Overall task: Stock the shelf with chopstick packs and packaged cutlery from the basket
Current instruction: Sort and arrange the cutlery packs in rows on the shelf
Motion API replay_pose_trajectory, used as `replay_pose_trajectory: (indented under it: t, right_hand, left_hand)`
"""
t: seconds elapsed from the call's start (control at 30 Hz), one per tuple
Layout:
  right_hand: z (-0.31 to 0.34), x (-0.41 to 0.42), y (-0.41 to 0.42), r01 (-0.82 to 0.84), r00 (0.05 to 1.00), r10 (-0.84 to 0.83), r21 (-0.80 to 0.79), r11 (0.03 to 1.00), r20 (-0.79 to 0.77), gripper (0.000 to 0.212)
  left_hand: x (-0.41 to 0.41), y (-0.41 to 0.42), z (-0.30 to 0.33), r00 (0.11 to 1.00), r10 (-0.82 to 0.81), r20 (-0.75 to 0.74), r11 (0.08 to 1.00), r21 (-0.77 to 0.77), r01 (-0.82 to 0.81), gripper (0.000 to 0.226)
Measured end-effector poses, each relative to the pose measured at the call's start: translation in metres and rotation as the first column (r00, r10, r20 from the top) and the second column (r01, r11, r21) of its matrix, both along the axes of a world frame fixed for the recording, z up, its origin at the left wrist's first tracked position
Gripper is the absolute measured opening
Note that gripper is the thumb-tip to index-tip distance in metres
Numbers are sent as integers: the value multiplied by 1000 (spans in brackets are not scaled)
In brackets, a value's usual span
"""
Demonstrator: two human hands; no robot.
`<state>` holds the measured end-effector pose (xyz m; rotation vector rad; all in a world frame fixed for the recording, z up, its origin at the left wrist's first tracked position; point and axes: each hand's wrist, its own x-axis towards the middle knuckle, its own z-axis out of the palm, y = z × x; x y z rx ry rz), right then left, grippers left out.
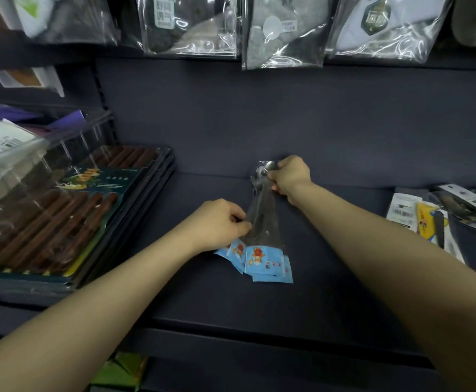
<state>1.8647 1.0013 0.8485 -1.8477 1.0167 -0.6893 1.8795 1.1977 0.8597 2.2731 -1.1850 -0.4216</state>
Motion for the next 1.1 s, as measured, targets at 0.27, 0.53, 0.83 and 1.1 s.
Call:
replay_pose_trajectory:
  t: [0.27,0.53,0.83,1.1]
  right_hand:
    - [3,-4,-1,-125,969,141,88,988,-204,29]
    - [25,-36,-16,-346,930,191,574,742,315,17]
    - [47,-60,8,-645,718,186,540,540,671,28]
    - [56,-63,25,-571,674,10,512,642,739,19]
  left_hand:
    - [-3,-7,-1,996,-6,92,1000,11,5,25]
    - [2,-35,3,939,62,-338,976,-176,-128,43]
    - [-26,-32,15,524,-308,-794,912,-403,-76,30]
    - [-37,-38,19,664,-196,-722,898,-405,-175,28]
